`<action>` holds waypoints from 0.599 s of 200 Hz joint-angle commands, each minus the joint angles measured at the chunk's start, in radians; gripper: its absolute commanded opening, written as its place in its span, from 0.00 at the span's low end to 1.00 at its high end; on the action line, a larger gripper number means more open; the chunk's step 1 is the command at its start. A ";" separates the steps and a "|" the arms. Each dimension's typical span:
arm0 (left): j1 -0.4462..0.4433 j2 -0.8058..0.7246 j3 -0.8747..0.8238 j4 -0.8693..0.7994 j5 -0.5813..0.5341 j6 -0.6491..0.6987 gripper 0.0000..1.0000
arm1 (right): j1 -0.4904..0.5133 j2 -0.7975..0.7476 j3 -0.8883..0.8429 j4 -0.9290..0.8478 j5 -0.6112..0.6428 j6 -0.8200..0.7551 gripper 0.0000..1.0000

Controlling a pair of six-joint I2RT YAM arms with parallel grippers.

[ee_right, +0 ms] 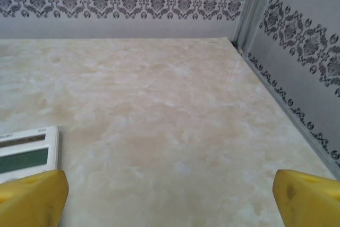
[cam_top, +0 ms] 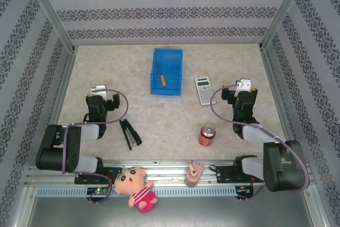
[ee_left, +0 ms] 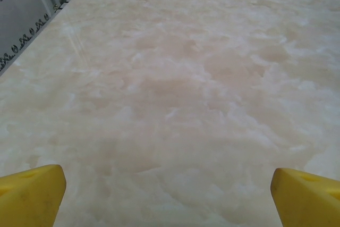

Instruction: Put the screwdriver in the bin

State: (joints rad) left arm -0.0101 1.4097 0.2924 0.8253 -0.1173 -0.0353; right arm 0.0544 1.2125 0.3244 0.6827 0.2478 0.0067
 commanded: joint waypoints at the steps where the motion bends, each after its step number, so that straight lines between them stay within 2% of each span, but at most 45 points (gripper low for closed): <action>1: 0.013 0.042 -0.031 0.226 -0.022 -0.024 0.99 | -0.004 0.074 -0.046 0.169 -0.039 0.018 0.98; 49: 0.015 0.142 -0.053 0.357 -0.001 -0.024 0.99 | -0.007 0.264 -0.039 0.352 -0.084 0.033 0.98; 63: 0.015 0.206 -0.054 0.441 -0.029 -0.026 0.99 | -0.005 0.340 -0.023 0.427 -0.103 0.022 0.98; 81: 0.015 0.171 -0.051 0.374 -0.004 -0.026 0.99 | -0.011 0.306 0.054 0.237 -0.144 0.017 0.98; 97: 0.016 0.198 -0.040 0.401 -0.030 -0.026 0.99 | -0.028 0.332 0.040 0.315 -0.162 0.034 0.98; 120: 0.016 0.184 -0.008 0.322 -0.026 -0.027 0.99 | -0.028 0.318 0.043 0.285 -0.163 0.032 0.98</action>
State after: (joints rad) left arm -0.0044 1.5970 0.2501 1.1492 -0.1349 -0.0441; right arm 0.0345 1.5345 0.3561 0.9409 0.1207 0.0235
